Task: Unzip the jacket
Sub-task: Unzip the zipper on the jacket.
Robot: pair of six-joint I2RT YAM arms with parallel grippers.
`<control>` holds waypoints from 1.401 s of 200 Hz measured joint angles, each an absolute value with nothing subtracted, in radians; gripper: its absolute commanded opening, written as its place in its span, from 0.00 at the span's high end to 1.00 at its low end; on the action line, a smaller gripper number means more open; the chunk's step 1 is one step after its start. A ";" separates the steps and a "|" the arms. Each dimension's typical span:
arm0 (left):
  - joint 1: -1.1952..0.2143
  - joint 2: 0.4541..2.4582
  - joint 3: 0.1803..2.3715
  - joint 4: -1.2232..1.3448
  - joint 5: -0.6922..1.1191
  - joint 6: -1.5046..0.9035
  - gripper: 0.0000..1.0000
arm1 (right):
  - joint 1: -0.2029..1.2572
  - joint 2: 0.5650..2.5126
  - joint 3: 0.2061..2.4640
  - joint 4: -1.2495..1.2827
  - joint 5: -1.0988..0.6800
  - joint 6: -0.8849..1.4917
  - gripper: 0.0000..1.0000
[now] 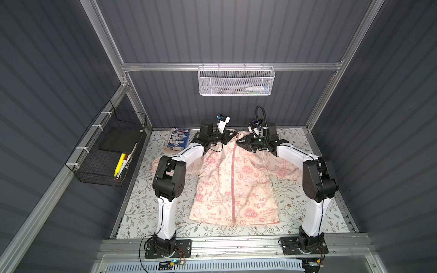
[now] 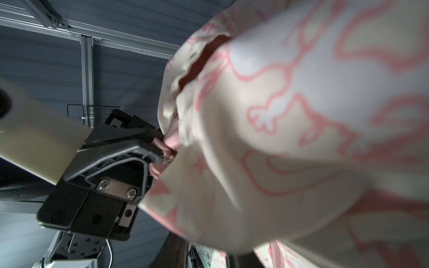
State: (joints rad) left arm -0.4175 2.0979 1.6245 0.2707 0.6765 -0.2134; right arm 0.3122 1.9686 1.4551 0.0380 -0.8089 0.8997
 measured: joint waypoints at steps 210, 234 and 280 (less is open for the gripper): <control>-0.418 2.098 1.618 0.270 0.680 -0.213 1.00 | 0.326 1.948 1.474 0.014 -0.760 0.857 0.73; -0.418 2.098 1.618 0.270 0.680 -0.214 1.00 | 0.329 1.952 1.478 0.014 -0.764 0.857 0.74; -0.418 2.098 1.618 0.271 0.680 -0.214 1.00 | 0.330 1.953 1.485 0.013 -0.764 0.859 0.79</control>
State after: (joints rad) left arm -0.4175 2.0979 1.6180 0.2710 0.6804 -0.2138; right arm 0.3302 1.9526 1.4845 0.0132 -0.7643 0.8593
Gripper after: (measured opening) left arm 0.051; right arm 0.220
